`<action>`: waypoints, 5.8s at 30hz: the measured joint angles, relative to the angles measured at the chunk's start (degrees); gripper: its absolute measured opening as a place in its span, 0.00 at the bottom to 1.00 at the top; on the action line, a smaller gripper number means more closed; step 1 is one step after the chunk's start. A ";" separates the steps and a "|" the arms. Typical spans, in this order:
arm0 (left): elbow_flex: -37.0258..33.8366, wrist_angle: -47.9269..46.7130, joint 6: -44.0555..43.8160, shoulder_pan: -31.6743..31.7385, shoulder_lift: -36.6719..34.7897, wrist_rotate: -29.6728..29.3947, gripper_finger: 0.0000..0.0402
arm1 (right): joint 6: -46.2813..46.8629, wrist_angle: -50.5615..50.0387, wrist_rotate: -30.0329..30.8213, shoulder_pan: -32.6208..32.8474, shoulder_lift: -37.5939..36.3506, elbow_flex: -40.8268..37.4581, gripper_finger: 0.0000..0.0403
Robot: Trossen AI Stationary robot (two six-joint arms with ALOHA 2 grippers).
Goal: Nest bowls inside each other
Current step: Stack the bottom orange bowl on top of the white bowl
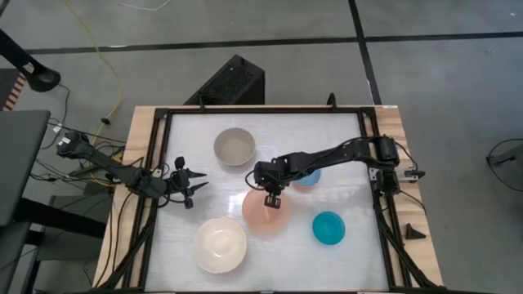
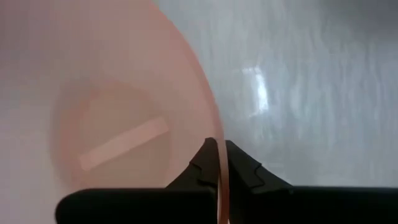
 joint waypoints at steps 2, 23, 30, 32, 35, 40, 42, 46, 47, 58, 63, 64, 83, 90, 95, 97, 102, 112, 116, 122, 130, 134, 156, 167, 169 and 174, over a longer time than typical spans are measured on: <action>-0.03 0.17 0.00 0.00 0.02 -0.02 0.31 | 0.29 -1.72 -0.34 0.11 -0.15 1.40 0.07; -0.03 0.01 0.00 0.01 0.02 -0.03 0.31 | 3.29 5.84 5.03 12.35 1.96 28.71 0.08; -0.03 0.10 0.00 0.00 -0.02 -0.01 0.31 | 9.96 15.78 5.76 14.75 10.15 29.14 0.08; -0.07 0.22 -0.01 0.00 0.06 -0.04 0.31 | 11.81 15.13 5.69 14.60 12.61 30.40 0.07; -0.07 0.33 0.00 0.00 0.02 0.03 0.31 | 13.02 14.94 4.78 13.88 15.43 32.77 0.07; -0.07 0.14 0.00 0.01 0.00 -0.04 0.31 | 13.64 13.00 3.23 13.27 18.94 36.62 0.07; -0.07 0.14 0.00 0.02 0.02 0.03 0.31 | 14.57 11.64 2.97 13.32 19.74 37.63 0.07; -0.07 0.09 0.00 0.00 0.02 0.03 0.31 | 15.74 8.83 3.11 13.38 19.78 37.36 0.08; -0.07 0.09 0.00 0.00 0.02 0.00 0.31 | 16.13 8.16 3.29 13.38 19.78 37.34 0.09; -0.05 0.03 0.00 0.00 0.02 -0.08 0.31 | 16.60 6.18 6.05 14.11 19.78 37.23 0.22; -0.05 0.01 0.00 0.01 0.02 -0.08 0.31 | 16.25 6.23 6.19 14.06 19.78 37.23 0.38; -0.05 0.01 0.00 0.00 0.02 -0.08 0.31 | 16.11 6.19 6.07 14.10 19.65 37.23 0.42; -0.05 -0.02 0.00 0.02 0.04 0.00 0.31 | 2.82 9.16 19.33 15.54 20.65 45.81 0.69; -0.05 0.03 0.00 0.00 0.02 -0.08 0.31 | -4.28 25.78 31.32 19.30 28.54 45.66 0.40; -0.05 0.01 0.00 0.00 0.03 -0.07 0.31 | -10.44 29.55 34.78 20.21 30.29 45.60 0.07; -0.05 0.01 0.00 0.00 0.02 -0.08 0.31 | -10.21 30.57 34.86 20.22 30.19 45.68 0.05; -0.05 -0.02 0.00 0.00 0.02 -0.08 0.31 | -6.49 29.75 34.65 19.71 30.12 45.69 0.12; -0.05 0.09 0.00 0.00 0.02 -0.06 0.31 | -5.89 28.69 32.95 18.89 32.10 45.50 0.04; -0.05 0.14 0.00 0.00 0.02 -0.08 0.31 | -8.03 27.84 33.78 18.95 31.18 45.47 0.08; -0.05 0.18 0.00 0.00 0.02 -0.06 0.31 | -5.71 17.58 29.76 18.51 22.91 45.62 0.11; -0.05 0.14 0.00 0.00 0.02 -0.06 0.31 | -3.58 12.54 18.19 25.43 22.23 45.56 0.05; -0.05 0.09 0.00 0.01 0.02 -0.08 0.31 | -4.27 12.53 26.64 29.77 24.70 45.49 0.08; -0.05 -0.01 0.00 0.00 0.02 -0.11 0.31 | 1.61 15.19 43.79 35.26 26.29 40.15 0.05; -0.03 -0.04 0.00 0.02 0.02 -0.11 0.31 | 1.17 14.09 37.74 34.93 26.32 40.09 0.05; -0.03 -0.04 0.00 0.00 0.02 -0.11 0.31 | 1.11 13.71 37.57 34.80 26.32 40.09 0.06; -0.03 -0.04 0.00 0.01 0.03 -0.11 0.31 | -3.35 13.34 40.94 34.32 25.49 41.51 0.09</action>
